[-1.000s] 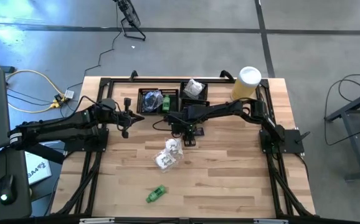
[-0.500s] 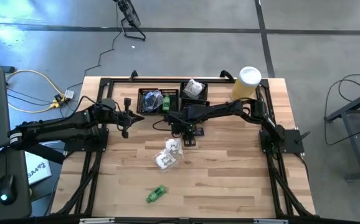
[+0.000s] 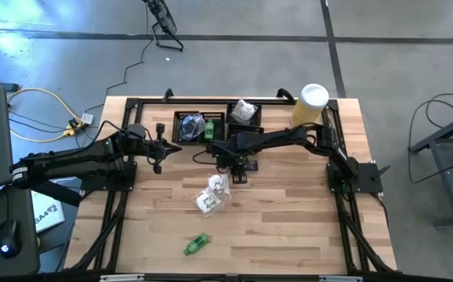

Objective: Pick & Place Travel size toiletries
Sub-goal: Put the blue shave cream into the bottom black bin

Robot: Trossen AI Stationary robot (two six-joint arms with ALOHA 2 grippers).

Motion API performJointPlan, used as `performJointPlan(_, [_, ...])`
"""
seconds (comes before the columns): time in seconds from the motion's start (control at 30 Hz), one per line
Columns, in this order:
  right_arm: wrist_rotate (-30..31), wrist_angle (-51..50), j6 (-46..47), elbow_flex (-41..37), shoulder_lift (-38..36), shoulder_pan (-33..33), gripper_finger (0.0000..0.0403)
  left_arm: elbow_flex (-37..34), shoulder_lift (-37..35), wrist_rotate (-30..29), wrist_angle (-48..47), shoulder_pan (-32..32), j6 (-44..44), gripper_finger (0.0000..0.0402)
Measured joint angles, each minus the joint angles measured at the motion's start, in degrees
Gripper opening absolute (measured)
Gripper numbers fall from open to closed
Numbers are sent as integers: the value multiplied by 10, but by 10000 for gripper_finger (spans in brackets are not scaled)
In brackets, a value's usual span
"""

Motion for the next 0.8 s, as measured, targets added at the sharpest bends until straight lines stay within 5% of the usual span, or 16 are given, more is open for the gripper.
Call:
performJointPlan(0.47, [34, -7, -1, 0, -84, -3, 141, -1, 0, 0, 0, 0, 1, 1])
performJointPlan(0.8, [128, 58, -44, 1, -128, -37, 124, -1, 0, 0, 0, 0, 2, 1])
